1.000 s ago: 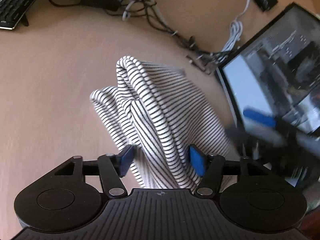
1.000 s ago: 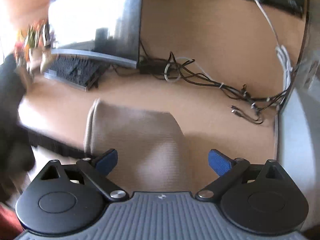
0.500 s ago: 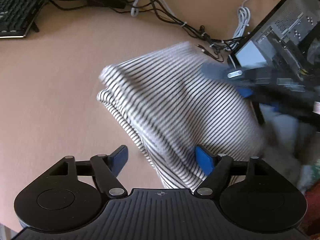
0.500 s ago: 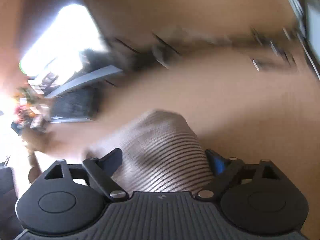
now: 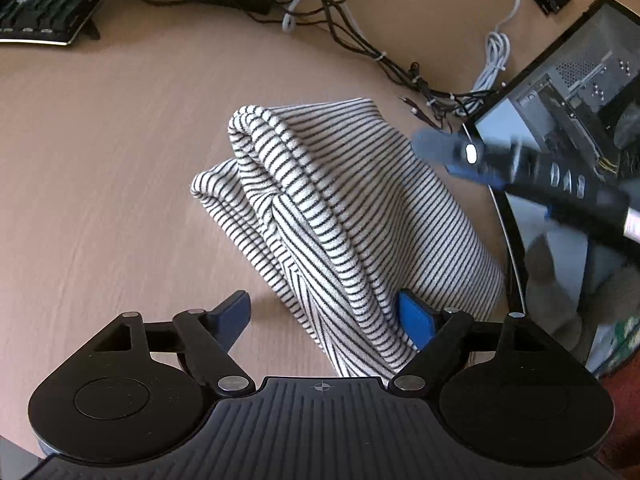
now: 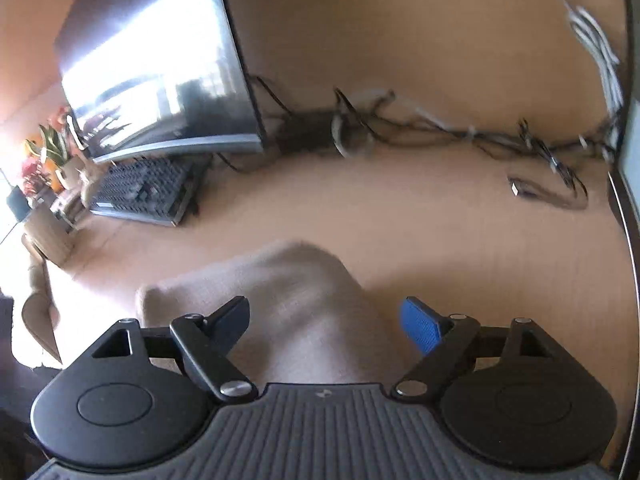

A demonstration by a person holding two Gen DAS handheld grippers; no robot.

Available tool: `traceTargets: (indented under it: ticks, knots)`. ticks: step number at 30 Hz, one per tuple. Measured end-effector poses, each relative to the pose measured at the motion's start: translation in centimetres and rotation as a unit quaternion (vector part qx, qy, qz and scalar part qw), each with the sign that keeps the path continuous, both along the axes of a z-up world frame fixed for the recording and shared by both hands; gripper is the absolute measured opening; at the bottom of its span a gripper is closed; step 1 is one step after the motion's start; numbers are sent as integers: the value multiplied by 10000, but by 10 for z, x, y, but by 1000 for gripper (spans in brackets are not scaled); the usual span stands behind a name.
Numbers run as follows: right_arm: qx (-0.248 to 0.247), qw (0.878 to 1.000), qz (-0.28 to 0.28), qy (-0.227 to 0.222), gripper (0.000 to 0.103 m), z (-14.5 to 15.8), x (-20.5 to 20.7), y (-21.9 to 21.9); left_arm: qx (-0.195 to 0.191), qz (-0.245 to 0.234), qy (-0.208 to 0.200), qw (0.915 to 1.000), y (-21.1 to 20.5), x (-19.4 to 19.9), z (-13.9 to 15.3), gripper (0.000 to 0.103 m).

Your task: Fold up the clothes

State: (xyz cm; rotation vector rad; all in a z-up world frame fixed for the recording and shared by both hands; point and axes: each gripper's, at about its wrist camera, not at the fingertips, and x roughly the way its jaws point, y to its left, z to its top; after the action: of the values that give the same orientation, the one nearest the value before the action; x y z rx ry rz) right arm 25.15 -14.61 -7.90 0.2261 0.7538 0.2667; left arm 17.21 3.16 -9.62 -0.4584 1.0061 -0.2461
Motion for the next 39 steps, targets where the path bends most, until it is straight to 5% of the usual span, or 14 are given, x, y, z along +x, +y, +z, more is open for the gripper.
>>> traceTargets:
  ticks: [3,7,11,16,21,26,29,35,39]
  knots:
    - [184,9994,-42,297,87,-9,25,2,-5,-19,-20,10000,-2,1,-1,87]
    - [778,9885,-73,1292,90,-40,54,-5,-14,-33,-34,10000,-1,2,-1,88]
    - [565,9975,283,315,75,-4,22,2,18,-5,-41,10000,0,1,-1,90]
    - [-424,9975,16,572,78,-17,5,-1,71,5,-52,10000,-2,6,0,91]
    - [37,9983,-16,576,89,-19,-22,-21,178,62,-12,9998,0,8,1,97]
    - [471,9939,-25,1000,86,-30,-39,-32,443,6,-107,9990,0,12,6,98]
    - [232,9936,472,998,86,-20,-52,-16,697,136,-183,9973,7,11,12,99]
    - [444,9971,123,603,87,-3,-40,-33,-275,290,157,9991,19,14,19,95]
    - [738,9948,-77,692,87,-12,-13,-47,-327,14,270,9991,0,25,18,95]
